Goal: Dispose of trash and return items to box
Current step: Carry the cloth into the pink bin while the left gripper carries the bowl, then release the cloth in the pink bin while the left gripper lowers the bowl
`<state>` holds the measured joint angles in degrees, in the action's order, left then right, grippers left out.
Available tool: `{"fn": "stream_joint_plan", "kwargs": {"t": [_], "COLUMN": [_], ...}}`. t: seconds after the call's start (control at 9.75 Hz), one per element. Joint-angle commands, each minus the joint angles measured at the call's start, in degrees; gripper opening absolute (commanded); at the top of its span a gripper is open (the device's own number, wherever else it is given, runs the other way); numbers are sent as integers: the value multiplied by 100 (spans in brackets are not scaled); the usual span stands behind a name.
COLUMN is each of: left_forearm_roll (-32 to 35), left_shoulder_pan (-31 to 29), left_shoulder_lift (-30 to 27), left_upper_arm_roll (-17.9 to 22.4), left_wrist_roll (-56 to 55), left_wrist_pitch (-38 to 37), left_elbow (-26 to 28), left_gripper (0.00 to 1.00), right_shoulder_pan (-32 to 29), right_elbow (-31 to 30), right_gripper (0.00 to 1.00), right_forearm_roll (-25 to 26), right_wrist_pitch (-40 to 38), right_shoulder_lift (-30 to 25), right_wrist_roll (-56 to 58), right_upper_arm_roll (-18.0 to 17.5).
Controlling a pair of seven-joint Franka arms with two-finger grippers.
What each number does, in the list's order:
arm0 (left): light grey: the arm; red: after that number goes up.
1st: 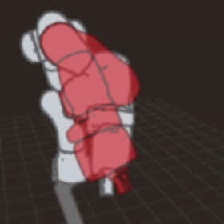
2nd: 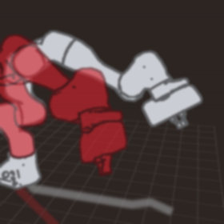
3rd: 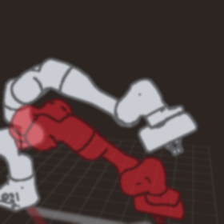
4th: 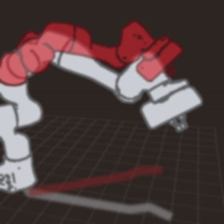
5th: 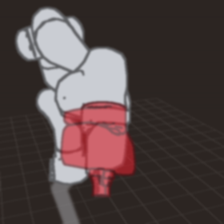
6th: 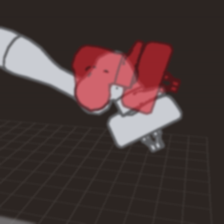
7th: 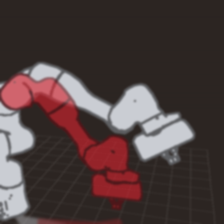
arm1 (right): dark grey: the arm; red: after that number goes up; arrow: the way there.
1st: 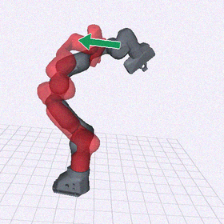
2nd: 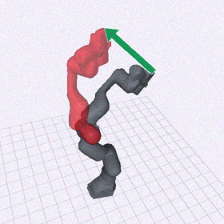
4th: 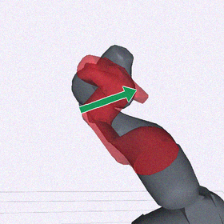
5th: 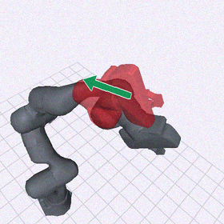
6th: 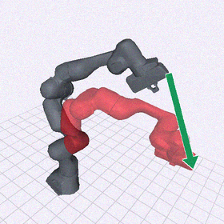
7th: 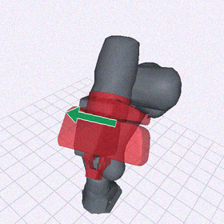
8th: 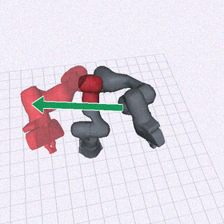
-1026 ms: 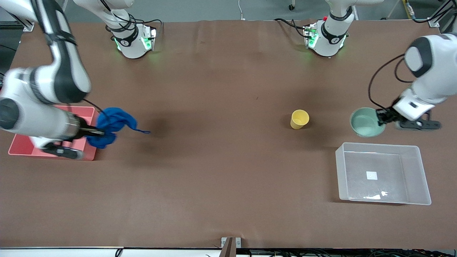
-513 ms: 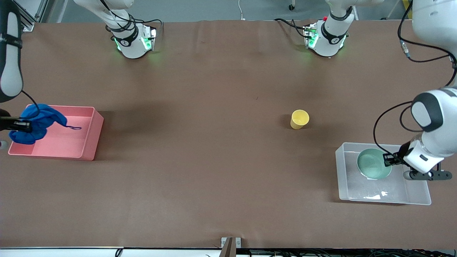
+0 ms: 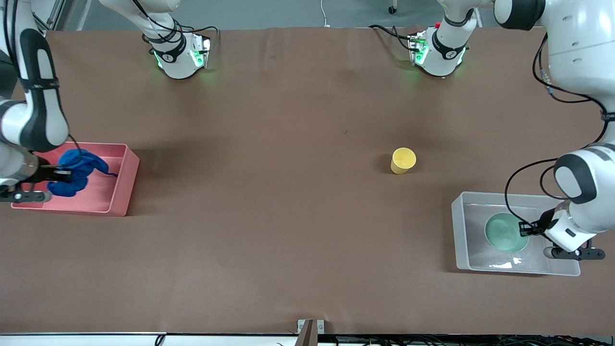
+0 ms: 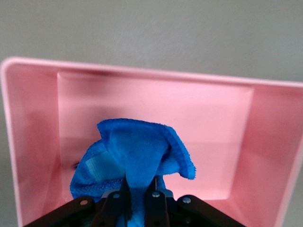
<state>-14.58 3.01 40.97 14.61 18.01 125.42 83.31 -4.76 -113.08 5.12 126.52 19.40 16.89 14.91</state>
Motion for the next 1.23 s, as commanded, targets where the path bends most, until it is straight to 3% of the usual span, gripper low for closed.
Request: {"fn": "stream_joint_plan", "kwargs": {"t": [0.0, 0.1, 0.21, 0.31, 0.41, 0.51, 0.82, 1.03, 1.13], "left_forearm_roll": [-378, -405, -423, -423, -423, -362, -117, 663, 1006], "left_shoulder_pan": [68, 51, 77, 94, 86, 94, 121, 147, 138], "left_shoulder_lift": [472, 517, 561, 527, 491, 413, -630, -1526, -1983], "left_upper_arm_roll": [77, 77, 69, 68, 68, 77, 51, -342, -580], "left_wrist_roll": [132, 132, 124, 132, 132, 132, 71, -278, -533], "left_wrist_pitch": [131, 393, 648, 676, 677, 659, -189, -989, -1454], "left_elbow": [-148, -105, 87, 168, 238, 247, 265, 317, 387], "left_gripper": [3, 3, 8, 11, 36, 79, 88, 100, 100], "right_shoulder_pan": [54, 63, 63, 72, 81, 116, 195, 186, 195], "right_elbow": [-144, -153, -162, -136, -40, 162, 1303, 1394, 1620], "right_gripper": [11, 36, 93, 100, 100, 100, 100, 100, 100], "right_forearm_roll": [-336, -336, -336, -336, -336, -336, -336, -336, -345], "right_wrist_pitch": [223, 215, 172, 41, -169, -459, -2153, -2569, -3006], "right_shoulder_lift": [256, 327, 345, 319, 145, -196, -865, -1584, -1814], "right_wrist_roll": [-19, 51, 69, 112, 104, 26, -1261, -1740, -1715], "right_upper_arm_roll": [-23, -32, -32, -32, -32, -49, -390, -690, -708]}}
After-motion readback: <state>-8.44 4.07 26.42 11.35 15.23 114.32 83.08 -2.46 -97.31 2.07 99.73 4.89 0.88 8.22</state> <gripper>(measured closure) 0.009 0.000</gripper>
